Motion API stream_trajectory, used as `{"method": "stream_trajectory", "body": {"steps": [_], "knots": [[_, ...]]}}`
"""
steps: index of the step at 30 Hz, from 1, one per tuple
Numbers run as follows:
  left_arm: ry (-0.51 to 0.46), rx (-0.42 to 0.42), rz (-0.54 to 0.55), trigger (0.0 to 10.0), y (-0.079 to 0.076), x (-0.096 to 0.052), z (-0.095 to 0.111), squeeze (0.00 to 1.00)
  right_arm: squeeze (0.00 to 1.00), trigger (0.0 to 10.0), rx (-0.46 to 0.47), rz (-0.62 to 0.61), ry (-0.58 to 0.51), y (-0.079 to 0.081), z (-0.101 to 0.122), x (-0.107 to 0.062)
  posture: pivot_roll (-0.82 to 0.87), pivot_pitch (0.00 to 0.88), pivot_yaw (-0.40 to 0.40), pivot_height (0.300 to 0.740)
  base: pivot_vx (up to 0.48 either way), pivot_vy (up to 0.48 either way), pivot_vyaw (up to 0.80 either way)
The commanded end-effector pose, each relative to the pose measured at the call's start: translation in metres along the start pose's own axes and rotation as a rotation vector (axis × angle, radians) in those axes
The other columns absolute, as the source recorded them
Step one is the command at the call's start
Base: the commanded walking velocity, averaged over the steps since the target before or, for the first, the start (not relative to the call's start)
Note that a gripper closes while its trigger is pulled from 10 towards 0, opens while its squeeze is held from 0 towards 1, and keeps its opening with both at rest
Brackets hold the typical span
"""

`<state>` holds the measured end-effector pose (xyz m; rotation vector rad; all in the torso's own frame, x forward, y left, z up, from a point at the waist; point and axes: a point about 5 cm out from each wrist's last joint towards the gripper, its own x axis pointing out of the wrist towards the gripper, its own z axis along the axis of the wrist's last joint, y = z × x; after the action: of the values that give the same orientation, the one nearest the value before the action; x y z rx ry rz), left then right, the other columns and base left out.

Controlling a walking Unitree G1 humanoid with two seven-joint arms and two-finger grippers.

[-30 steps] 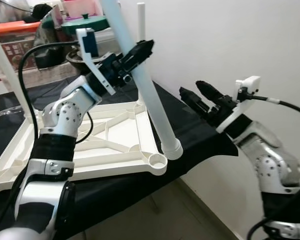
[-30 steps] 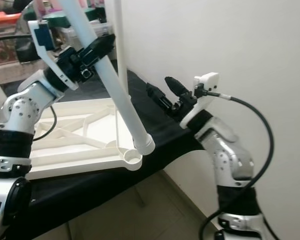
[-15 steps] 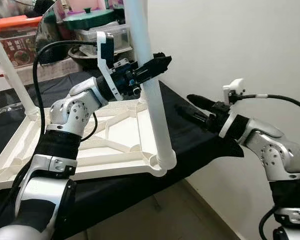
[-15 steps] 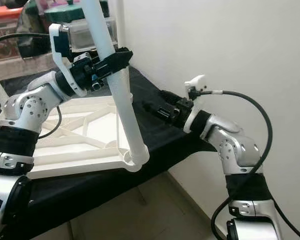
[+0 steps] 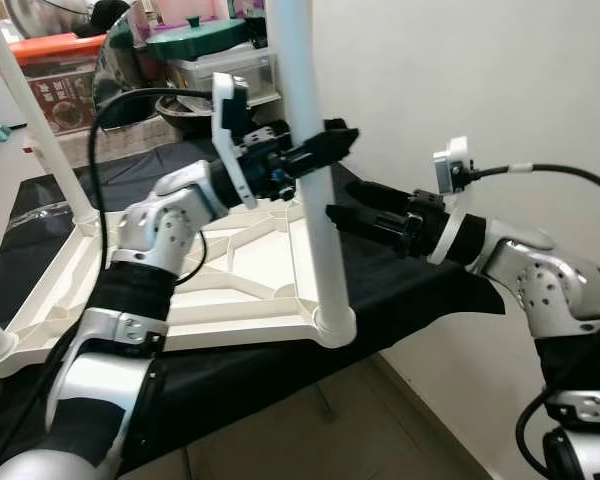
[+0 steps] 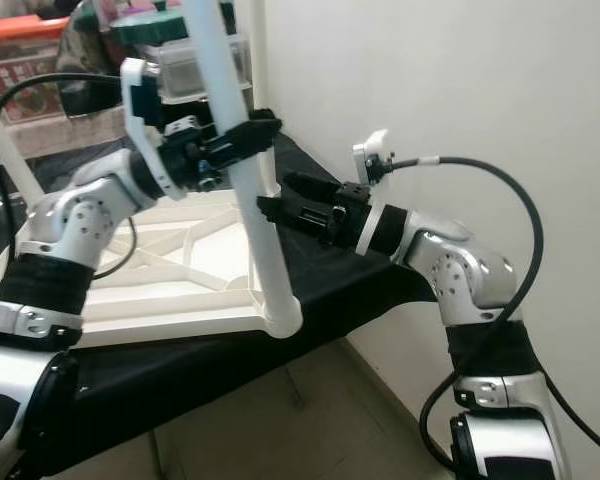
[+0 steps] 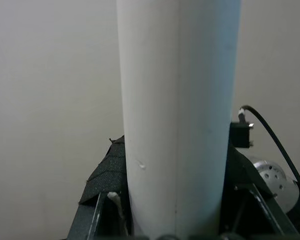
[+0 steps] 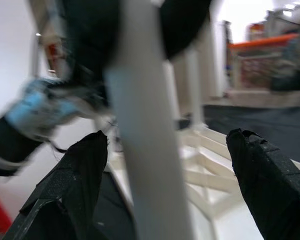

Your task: Building children table

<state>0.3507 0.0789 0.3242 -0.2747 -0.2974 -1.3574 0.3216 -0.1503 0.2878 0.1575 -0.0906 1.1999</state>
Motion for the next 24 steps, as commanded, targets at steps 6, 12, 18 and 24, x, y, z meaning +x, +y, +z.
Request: {"method": "stream_trajectory", "body": {"steps": [6, 12, 18, 24], "knots": [[0.002, 0.030, 0.001, 10.0, 0.003, 0.004, 0.007, 0.00, 0.00, 10.0, -0.013, 0.050, 0.042, 0.006, -0.003, 0.009, 0.01, 0.000, 0.026, 0.740, 0.000, 0.000, 0.00], [-0.008, 0.041, -0.001, 10.0, 0.005, 0.009, 0.008, 0.00, 0.00, 10.0, -0.044, 0.031, 0.146, 0.005, -0.017, 0.017, 0.00, 0.000, 0.030, 0.740, 0.000, 0.000, 0.00], [-0.009, 0.039, -0.006, 10.0, 0.005, 0.014, 0.007, 0.00, 0.00, 10.0, -0.043, -0.014, 0.180, 0.000, -0.022, 0.026, 0.01, 0.000, 0.031, 0.740, 0.000, 0.000, 0.00], [-0.010, 0.043, -0.005, 10.0, 0.006, 0.015, 0.008, 0.00, 0.00, 10.0, -0.049, -0.032, 0.195, -0.002, -0.024, 0.033, 0.00, 0.000, 0.032, 0.740, 0.000, 0.000, 0.00]]}}
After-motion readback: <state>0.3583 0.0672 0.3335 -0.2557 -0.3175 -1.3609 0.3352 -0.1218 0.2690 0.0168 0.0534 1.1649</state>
